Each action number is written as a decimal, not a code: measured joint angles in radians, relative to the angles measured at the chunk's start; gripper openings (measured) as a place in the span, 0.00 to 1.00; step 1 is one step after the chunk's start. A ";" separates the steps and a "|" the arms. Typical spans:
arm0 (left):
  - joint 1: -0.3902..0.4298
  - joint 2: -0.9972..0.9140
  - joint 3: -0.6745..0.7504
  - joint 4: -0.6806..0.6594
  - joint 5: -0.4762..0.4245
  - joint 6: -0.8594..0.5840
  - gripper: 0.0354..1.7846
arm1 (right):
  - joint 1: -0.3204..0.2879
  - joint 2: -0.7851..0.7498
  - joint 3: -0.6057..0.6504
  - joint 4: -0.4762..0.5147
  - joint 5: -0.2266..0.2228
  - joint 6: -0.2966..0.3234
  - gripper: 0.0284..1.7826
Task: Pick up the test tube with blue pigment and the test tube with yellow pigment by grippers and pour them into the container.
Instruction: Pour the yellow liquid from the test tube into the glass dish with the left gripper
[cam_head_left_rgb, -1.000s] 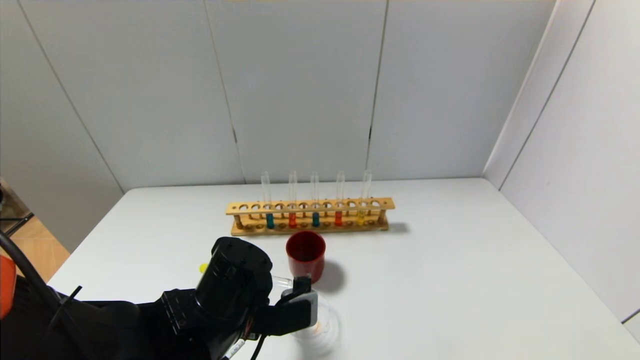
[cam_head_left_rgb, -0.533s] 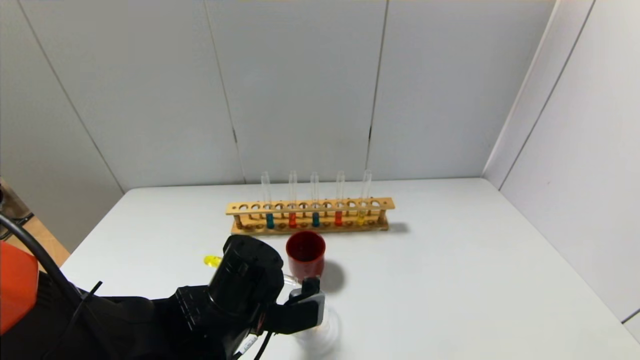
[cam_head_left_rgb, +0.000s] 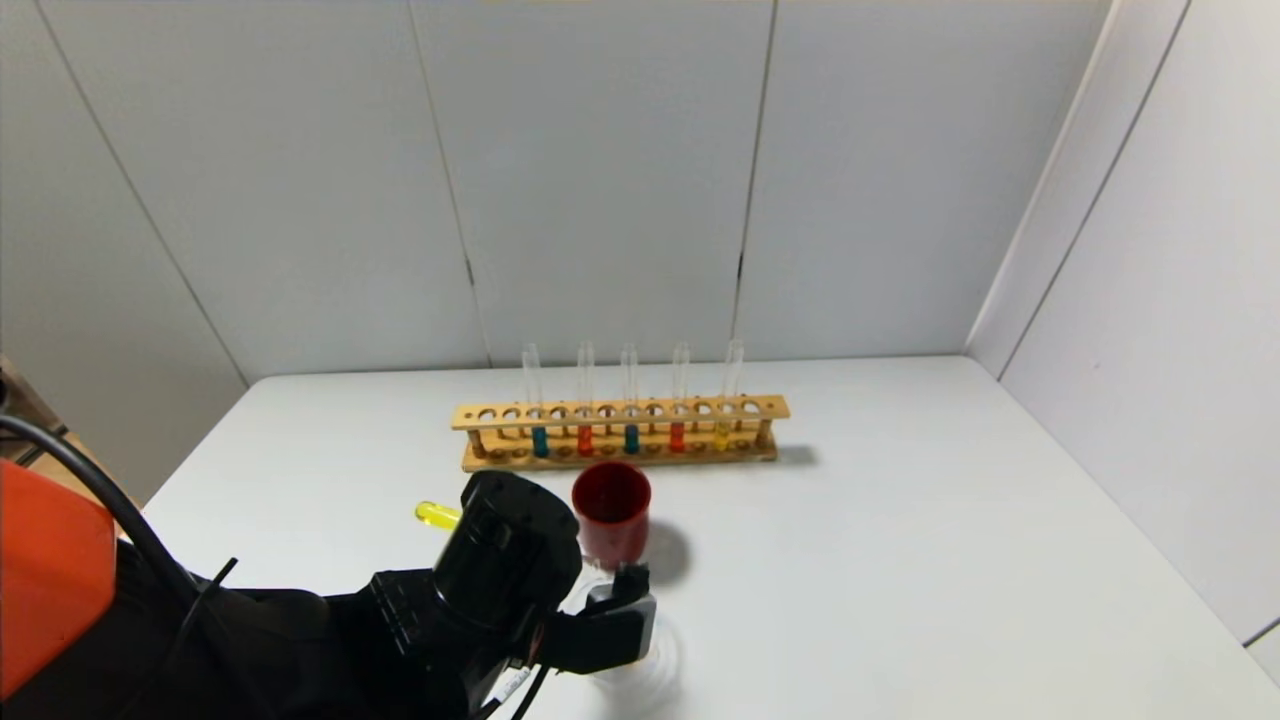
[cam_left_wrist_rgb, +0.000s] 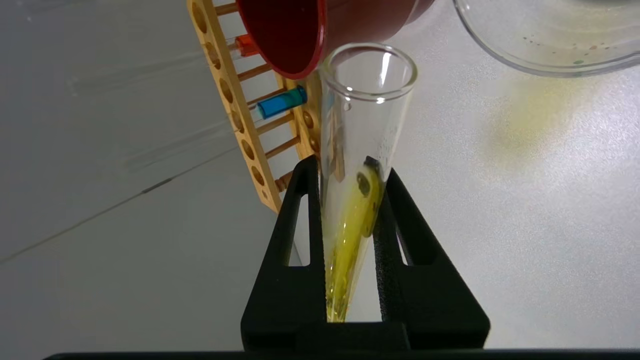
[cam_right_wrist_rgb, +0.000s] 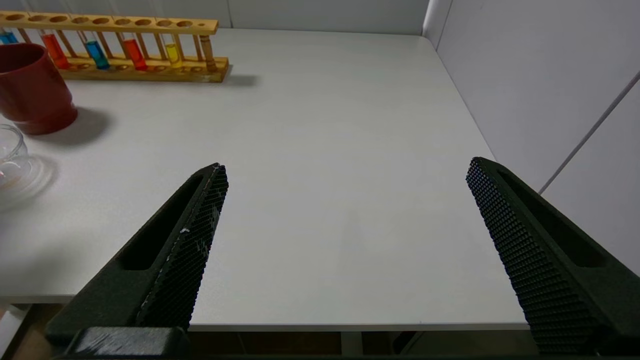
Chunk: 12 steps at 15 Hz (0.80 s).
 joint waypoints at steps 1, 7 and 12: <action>0.000 0.001 0.001 0.000 0.000 0.026 0.17 | 0.000 0.000 0.000 0.000 0.000 0.000 0.98; 0.001 0.023 -0.001 0.000 0.001 0.069 0.17 | 0.000 0.000 0.000 0.000 0.000 0.000 0.98; 0.006 0.036 -0.004 -0.005 0.001 0.063 0.17 | 0.000 0.000 0.000 0.000 0.000 0.000 0.98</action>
